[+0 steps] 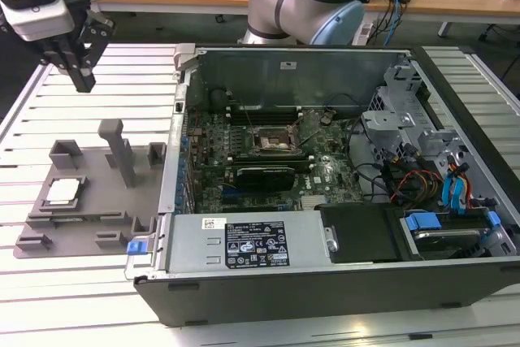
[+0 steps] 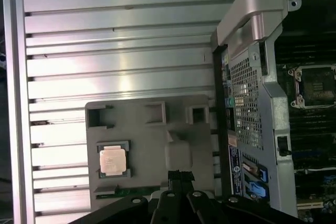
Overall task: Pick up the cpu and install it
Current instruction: 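Reach for the cpu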
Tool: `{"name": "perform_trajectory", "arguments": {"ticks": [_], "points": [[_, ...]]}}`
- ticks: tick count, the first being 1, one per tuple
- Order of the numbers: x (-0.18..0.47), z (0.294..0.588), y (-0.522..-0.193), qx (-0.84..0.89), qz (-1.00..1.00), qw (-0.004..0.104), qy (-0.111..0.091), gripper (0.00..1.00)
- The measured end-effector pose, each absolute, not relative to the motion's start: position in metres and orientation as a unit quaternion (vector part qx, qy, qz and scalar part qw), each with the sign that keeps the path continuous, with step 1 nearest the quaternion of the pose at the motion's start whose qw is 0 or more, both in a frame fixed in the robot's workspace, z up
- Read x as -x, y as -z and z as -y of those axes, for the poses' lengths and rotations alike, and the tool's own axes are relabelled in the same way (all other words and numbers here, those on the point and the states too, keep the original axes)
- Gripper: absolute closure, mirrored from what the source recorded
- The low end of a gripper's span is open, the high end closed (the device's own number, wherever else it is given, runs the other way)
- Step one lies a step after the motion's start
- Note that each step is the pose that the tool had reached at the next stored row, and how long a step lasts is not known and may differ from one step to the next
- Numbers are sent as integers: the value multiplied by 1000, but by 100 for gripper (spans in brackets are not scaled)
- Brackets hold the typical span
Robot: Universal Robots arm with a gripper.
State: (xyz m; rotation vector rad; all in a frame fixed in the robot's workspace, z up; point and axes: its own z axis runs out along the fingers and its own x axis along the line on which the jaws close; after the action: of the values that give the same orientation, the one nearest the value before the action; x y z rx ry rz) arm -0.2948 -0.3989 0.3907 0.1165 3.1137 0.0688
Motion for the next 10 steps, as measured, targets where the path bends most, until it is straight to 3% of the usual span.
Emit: {"name": "perform_trajectory", "arguments": {"ticks": [10], "points": [[325,399,-389,-37,-999,13,-22,89]]}}
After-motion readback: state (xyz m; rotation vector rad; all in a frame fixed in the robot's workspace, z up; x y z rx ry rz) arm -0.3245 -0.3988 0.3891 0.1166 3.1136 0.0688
